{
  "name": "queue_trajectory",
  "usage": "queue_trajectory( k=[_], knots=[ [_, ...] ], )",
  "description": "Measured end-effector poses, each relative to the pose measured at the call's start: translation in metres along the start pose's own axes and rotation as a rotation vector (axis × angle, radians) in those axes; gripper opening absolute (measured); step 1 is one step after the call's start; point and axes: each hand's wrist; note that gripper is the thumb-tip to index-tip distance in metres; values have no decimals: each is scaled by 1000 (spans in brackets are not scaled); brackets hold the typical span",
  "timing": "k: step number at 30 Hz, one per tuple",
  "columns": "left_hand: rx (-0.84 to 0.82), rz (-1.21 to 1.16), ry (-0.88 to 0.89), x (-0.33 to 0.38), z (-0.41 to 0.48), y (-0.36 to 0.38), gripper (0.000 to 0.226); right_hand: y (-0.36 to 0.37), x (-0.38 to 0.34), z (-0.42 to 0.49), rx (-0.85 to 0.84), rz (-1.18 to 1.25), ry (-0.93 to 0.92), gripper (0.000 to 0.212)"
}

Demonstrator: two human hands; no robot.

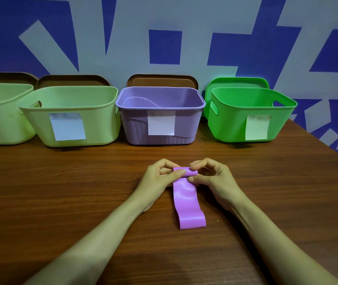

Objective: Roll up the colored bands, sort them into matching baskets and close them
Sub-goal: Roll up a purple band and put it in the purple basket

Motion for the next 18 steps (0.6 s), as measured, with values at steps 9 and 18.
queue_trajectory(
  k=[9,18],
  knots=[
    [31,-32,21,0,2,-1,20,-1,-1,1,-92,12,71,35],
    [-8,-31,55,0,1,-4,26,-3,-3,0,-126,29,70,27]
  ],
)
Point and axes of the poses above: each hand's wrist, its own z-axis towards the middle knuckle, its own y-axis out of the palm, x = y × z, and after that the axes turned 12 degrees about -y, right-handed
